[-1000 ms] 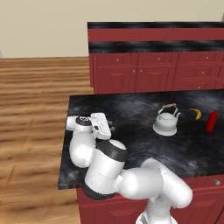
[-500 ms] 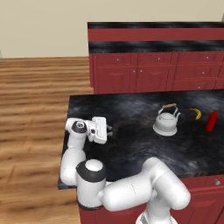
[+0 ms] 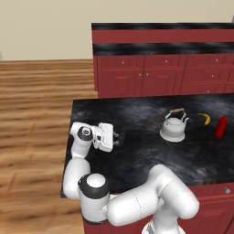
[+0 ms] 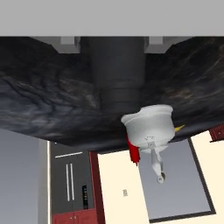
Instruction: Move the ketchup and shaker from the cabinet to the dining counter.
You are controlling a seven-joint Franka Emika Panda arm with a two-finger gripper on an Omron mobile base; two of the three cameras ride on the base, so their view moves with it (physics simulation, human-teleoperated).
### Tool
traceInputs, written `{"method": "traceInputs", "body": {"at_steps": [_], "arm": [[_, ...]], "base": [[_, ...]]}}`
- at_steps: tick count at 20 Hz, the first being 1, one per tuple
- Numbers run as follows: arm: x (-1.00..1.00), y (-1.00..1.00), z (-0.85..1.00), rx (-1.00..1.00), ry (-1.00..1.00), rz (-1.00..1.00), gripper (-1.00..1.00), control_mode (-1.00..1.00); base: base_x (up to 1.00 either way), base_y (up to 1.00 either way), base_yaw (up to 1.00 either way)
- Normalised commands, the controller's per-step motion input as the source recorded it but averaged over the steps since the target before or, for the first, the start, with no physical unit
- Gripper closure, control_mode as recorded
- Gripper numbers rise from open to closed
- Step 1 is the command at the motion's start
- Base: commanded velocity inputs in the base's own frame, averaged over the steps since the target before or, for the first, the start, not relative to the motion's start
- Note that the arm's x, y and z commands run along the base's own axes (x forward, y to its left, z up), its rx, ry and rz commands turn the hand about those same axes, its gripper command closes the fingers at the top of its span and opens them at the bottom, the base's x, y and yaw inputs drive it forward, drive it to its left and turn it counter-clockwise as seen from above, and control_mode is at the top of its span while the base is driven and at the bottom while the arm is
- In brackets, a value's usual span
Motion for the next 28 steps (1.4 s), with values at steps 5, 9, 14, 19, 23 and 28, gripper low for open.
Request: {"method": "traceInputs", "body": {"at_steps": [5, 9, 14, 19, 23, 28], "arm": [[-0.01, 0.0, -0.29, 0.0, -0.02, -0.05, -1.0, -1.0], [-0.23, 0.24, -0.04, 0.0, -0.1, -0.04, -1.0, -1.0], [-0.62, 0.75, 0.19, 0.0, -0.18, -0.01, -1.0, -1.0], [-0.54, 0.9, 0.53, 0.0, -0.16, 0.0, -1.0, -1.0], [-0.48, 0.73, 0.8, 0.0, -0.2, 0.0, -1.0, -1.0], [-0.73, 0.2, 0.93, 0.0, -0.12, 0.01, -1.0, -1.0]], "base": [[0.0, 0.0, 0.0], [0.0, 0.0, 0.0], [0.0, 0.0, 0.0], [0.0, 0.0, 0.0], [0.0, 0.0, 0.0], [0.0, 0.0, 0.0]]}}
